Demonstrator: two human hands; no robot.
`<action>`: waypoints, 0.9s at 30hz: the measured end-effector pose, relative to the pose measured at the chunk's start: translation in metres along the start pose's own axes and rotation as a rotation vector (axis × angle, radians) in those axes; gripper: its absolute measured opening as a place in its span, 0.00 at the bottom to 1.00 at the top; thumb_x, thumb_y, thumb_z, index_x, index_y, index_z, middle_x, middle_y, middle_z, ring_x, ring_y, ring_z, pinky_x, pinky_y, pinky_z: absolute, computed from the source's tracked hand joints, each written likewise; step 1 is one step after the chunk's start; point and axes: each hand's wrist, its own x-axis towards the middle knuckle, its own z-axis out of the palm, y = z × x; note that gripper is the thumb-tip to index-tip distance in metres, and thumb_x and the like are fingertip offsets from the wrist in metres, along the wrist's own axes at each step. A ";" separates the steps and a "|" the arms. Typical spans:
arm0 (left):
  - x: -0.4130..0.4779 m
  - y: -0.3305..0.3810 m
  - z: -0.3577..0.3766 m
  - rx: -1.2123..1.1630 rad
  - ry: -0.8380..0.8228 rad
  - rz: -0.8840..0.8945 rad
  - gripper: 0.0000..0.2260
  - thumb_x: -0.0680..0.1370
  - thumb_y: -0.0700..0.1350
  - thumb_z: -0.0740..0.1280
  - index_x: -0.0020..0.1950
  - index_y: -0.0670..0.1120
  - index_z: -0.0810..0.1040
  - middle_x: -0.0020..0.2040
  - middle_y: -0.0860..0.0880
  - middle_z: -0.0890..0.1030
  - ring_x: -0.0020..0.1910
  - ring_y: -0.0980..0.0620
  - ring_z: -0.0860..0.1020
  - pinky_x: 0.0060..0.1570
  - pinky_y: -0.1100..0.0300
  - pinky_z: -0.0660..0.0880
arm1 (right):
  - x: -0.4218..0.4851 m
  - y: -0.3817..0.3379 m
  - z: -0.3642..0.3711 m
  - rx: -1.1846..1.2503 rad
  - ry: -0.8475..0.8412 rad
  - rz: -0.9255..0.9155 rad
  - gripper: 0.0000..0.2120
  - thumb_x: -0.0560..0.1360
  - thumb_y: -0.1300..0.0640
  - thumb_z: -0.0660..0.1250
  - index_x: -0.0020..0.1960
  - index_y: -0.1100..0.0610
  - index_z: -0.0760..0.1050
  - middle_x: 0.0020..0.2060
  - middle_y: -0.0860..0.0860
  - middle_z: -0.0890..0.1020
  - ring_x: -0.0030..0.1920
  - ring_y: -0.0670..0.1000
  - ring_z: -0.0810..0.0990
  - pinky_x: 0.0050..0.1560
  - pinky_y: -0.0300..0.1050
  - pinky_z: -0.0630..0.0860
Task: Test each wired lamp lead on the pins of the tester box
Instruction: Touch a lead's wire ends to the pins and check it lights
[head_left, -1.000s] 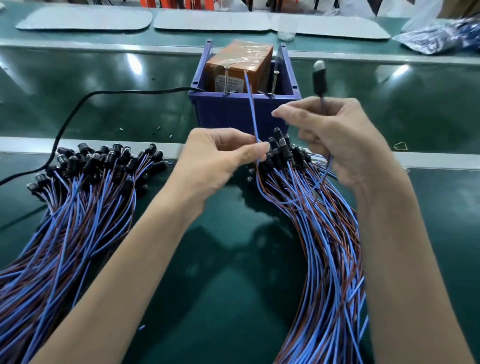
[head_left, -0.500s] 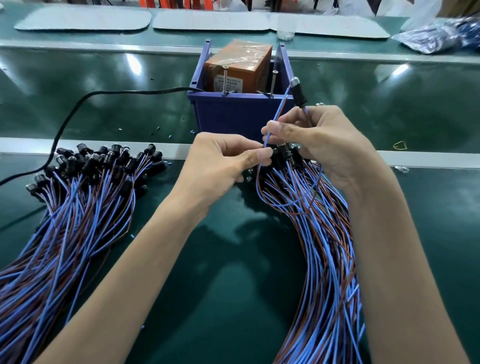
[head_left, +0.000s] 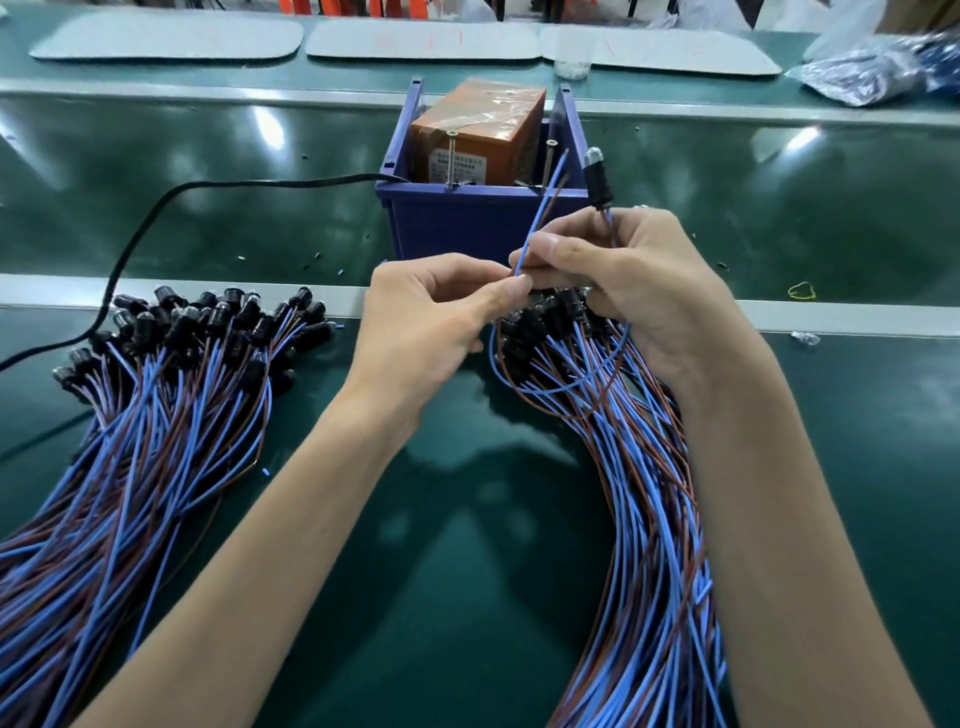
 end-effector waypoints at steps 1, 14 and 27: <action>0.000 0.000 0.000 0.000 0.004 0.002 0.03 0.72 0.44 0.75 0.39 0.51 0.83 0.33 0.56 0.84 0.32 0.66 0.78 0.27 0.73 0.68 | 0.000 0.001 -0.001 -0.040 0.001 -0.012 0.05 0.74 0.65 0.70 0.40 0.61 0.78 0.33 0.52 0.85 0.31 0.45 0.83 0.23 0.28 0.68; 0.003 -0.002 -0.001 -0.042 0.029 0.026 0.05 0.73 0.42 0.73 0.38 0.51 0.82 0.31 0.57 0.83 0.31 0.65 0.77 0.28 0.72 0.69 | 0.003 0.004 -0.001 -0.068 -0.001 -0.012 0.04 0.73 0.67 0.70 0.40 0.63 0.77 0.32 0.53 0.85 0.30 0.45 0.83 0.27 0.30 0.73; 0.020 -0.010 -0.024 -0.058 0.295 0.042 0.10 0.76 0.43 0.70 0.58 0.45 0.80 0.31 0.53 0.83 0.28 0.59 0.78 0.30 0.69 0.73 | 0.016 0.008 -0.017 -0.091 0.266 -0.029 0.12 0.79 0.64 0.59 0.42 0.55 0.79 0.26 0.45 0.75 0.25 0.40 0.69 0.20 0.29 0.58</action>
